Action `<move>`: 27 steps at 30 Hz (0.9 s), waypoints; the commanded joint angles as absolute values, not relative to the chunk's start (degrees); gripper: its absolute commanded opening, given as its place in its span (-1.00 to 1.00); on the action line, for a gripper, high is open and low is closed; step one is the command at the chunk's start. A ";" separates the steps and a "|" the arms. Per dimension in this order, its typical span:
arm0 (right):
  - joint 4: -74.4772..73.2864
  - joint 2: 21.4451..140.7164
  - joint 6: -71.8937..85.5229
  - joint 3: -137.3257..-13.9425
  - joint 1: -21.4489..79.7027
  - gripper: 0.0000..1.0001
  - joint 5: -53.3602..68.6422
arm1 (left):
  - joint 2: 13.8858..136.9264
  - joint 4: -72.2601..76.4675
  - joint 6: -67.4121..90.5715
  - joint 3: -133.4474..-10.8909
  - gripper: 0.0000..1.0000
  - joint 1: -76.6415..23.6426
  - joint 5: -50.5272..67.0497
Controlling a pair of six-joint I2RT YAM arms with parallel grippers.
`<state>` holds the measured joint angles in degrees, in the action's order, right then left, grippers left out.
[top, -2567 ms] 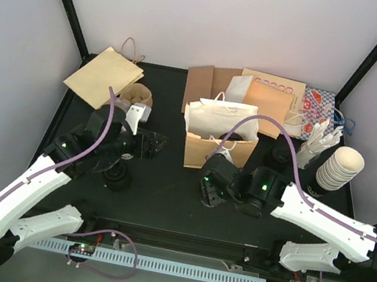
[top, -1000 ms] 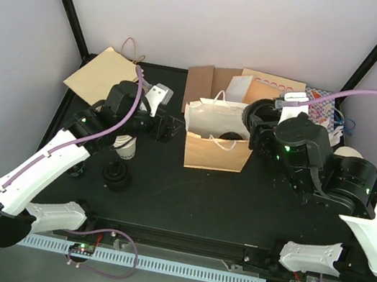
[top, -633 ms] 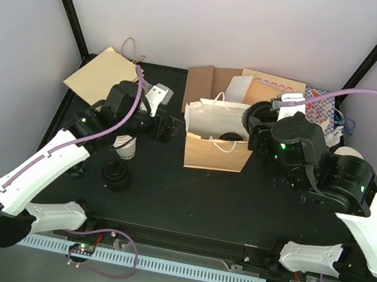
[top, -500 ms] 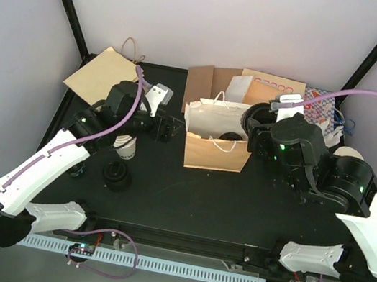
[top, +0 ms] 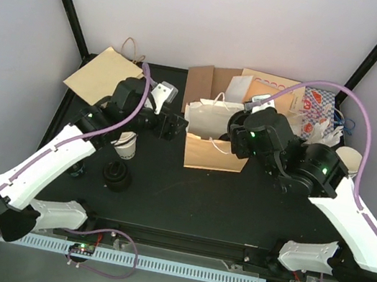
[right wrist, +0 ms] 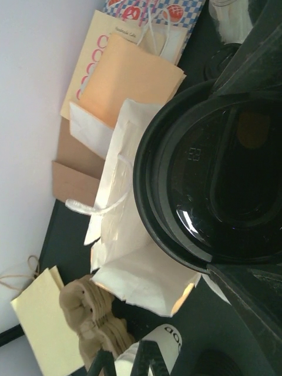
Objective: Pack the takeout coffee
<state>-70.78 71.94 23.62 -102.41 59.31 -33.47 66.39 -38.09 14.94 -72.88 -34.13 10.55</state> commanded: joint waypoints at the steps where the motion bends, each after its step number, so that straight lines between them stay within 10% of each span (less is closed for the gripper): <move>1: -65.76 71.70 21.13 -99.39 55.72 0.23 -29.39 | 68.44 -36.70 13.37 -76.05 0.71 -33.90 10.50; 27: -63.58 71.05 18.09 -89.75 50.99 0.17 -12.47 | 68.82 -36.29 8.27 -76.48 0.74 -33.82 6.30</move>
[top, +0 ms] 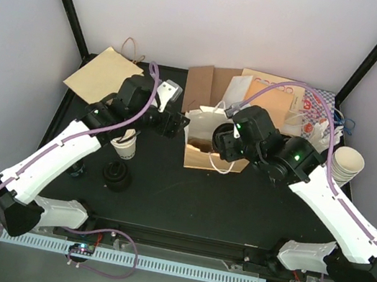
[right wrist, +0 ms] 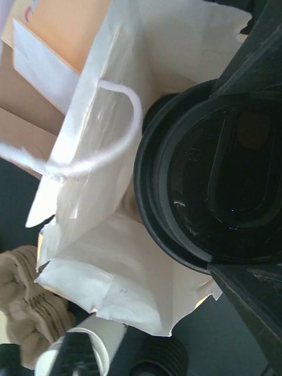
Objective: Pack the takeout coffee
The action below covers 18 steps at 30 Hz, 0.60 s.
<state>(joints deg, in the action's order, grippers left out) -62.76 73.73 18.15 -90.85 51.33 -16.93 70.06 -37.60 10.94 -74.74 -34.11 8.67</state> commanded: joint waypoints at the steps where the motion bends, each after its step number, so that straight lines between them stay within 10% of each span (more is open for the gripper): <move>1: -63.81 70.69 18.22 -89.05 51.06 0.17 -11.84 | 68.88 -36.15 8.09 -76.73 0.74 -33.84 6.05; 18: -60.40 64.95 16.81 -78.93 51.06 0.15 -6.06 | 72.14 -38.27 -7.74 -79.51 0.67 -40.14 16.63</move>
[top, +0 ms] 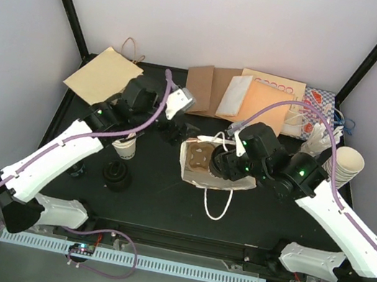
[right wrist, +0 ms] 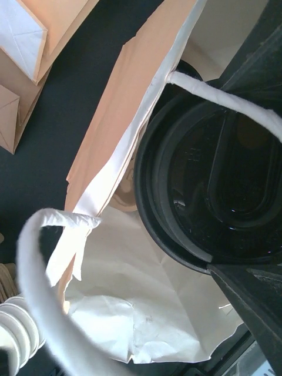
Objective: Pack the takeout coffee
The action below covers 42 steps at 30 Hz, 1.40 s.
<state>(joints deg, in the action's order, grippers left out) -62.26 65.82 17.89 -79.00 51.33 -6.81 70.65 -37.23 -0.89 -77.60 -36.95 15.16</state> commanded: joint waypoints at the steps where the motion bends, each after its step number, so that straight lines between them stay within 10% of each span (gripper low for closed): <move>1: -60.39 64.95 16.71 -79.00 51.06 0.15 -6.14 | 72.42 -38.39 -8.60 -79.57 0.67 -41.06 16.65; 15: -60.12 64.95 16.63 -78.75 50.99 0.15 -5.86 | 79.25 -38.87 -12.73 -82.71 0.39 -44.97 12.64; 31: -57.83 62.06 14.72 -75.75 50.98 0.15 -3.07 | 78.97 -41.05 -15.39 -82.50 -0.95 -46.23 14.93; 42: -54.02 59.71 13.35 -73.19 51.01 0.15 -0.54 | 75.47 -40.85 -15.79 -80.81 -0.97 -46.32 13.33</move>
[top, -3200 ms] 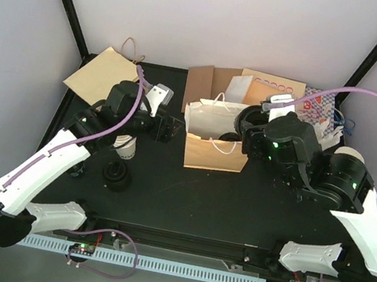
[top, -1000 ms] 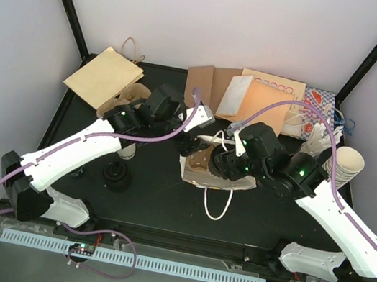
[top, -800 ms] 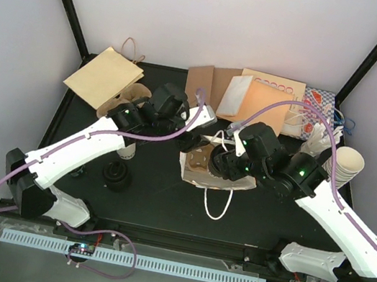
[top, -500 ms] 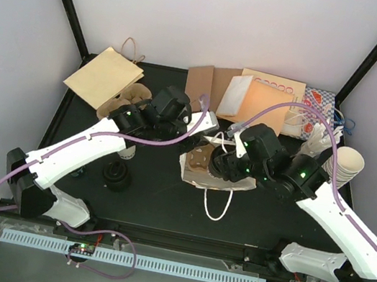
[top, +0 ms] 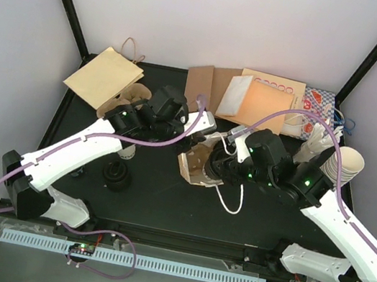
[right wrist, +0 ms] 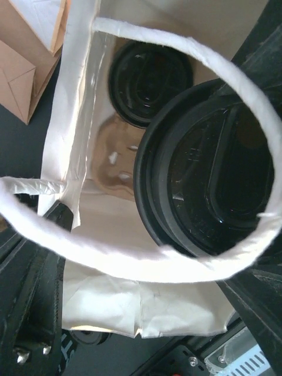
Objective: Pack the takeout coffee
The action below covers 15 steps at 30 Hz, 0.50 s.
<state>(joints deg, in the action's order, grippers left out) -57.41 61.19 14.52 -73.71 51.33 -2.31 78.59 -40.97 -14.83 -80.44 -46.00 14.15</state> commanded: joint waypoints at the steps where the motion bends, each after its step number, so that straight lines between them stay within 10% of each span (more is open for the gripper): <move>1: -53.61 59.62 13.23 -72.90 51.06 0.15 -0.27 | 75.17 -40.99 -15.82 -80.70 -0.97 -46.36 13.19; 15: -46.47 55.91 7.98 -64.79 58.98 0.05 -4.79 | 68.08 -41.06 -16.37 -76.02 -0.97 -46.71 12.93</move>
